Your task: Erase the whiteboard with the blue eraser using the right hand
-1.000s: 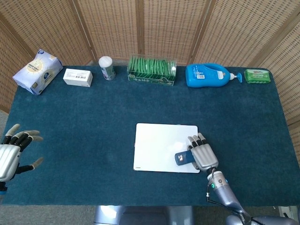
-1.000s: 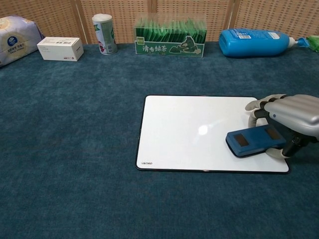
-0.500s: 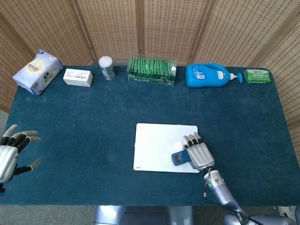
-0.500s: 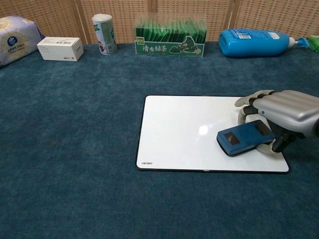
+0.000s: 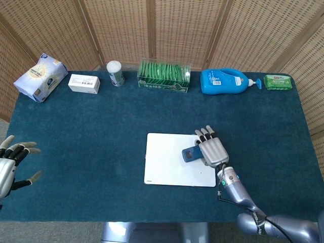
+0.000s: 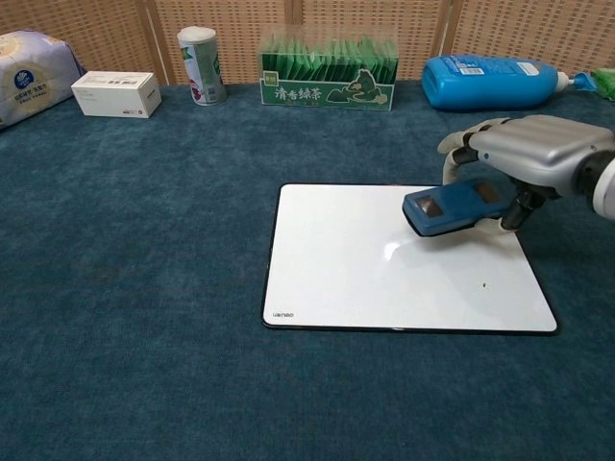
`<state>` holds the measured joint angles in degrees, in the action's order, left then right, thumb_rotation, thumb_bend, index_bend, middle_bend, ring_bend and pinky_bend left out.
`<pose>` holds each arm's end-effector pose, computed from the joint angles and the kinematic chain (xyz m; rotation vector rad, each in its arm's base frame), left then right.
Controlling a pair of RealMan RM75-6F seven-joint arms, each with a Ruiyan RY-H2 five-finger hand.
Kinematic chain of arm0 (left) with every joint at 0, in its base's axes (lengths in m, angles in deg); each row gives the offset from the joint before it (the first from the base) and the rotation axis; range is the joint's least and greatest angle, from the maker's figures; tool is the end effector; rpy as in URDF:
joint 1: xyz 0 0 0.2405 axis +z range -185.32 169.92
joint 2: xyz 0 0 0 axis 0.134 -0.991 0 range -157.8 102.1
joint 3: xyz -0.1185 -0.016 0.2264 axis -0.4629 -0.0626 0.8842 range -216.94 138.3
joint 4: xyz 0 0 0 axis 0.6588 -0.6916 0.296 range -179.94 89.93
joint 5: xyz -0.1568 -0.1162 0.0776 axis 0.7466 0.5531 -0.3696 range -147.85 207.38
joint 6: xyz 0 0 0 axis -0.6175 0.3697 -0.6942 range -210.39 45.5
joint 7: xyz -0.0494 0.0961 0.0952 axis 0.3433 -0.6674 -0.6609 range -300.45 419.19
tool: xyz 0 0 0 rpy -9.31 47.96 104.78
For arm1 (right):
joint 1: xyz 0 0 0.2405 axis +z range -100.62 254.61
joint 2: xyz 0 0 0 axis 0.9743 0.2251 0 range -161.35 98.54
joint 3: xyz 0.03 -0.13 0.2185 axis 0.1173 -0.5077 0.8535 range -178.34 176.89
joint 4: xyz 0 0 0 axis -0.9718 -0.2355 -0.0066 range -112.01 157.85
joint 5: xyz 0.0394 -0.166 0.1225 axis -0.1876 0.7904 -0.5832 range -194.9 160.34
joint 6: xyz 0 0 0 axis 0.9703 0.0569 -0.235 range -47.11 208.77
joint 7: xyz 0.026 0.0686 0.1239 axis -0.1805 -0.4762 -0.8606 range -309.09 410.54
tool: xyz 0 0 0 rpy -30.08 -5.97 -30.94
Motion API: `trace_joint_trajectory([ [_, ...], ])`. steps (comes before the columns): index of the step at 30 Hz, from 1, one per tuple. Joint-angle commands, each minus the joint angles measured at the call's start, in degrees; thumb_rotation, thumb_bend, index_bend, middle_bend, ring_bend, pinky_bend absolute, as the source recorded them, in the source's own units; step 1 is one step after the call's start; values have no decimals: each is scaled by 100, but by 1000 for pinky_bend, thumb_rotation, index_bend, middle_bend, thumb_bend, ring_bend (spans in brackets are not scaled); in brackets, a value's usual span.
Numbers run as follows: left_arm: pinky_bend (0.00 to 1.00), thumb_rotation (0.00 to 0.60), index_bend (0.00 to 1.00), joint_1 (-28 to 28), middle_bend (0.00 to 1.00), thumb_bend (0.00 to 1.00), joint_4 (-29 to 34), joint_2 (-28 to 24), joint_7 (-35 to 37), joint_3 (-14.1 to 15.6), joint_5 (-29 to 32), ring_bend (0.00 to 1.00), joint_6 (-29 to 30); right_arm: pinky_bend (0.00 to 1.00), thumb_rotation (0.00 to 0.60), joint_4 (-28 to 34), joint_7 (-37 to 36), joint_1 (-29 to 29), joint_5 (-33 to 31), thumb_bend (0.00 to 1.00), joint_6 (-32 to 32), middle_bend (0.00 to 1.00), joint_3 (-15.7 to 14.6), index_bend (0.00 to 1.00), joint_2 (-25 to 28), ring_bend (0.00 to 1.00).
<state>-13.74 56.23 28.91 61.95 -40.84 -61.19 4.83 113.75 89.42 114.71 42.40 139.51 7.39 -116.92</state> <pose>-0.2737 0.1792 0.1822 -1.4442 -0.8989 -1.0328 -0.1752 -0.3194 -0.0021 1.8801 -0.7609 0.6833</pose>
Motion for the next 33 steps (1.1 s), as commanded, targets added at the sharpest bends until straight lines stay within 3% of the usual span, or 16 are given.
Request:
trace_joint_trajectory([
  [1, 78, 600, 355, -3, 286, 263, 9, 1, -12, 1, 8, 262, -14, 0, 600, -49, -53, 28, -78, 398, -59, 117, 18, 754, 76, 0],
  [17, 79, 600, 355, -73, 285, 263, 48, 36, -74, -32, 14, 262, -103, 0, 600, -82, -243, -346, 132, 399, 183, 117, -541, 754, 16, 0],
  [33, 78, 600, 356, -108, 285, 263, -35, 97, 11, -37, 7, 262, -141, 0, 600, 527, 113, -739, 575, 398, 687, 120, -1011, 753, -54, 0],
])
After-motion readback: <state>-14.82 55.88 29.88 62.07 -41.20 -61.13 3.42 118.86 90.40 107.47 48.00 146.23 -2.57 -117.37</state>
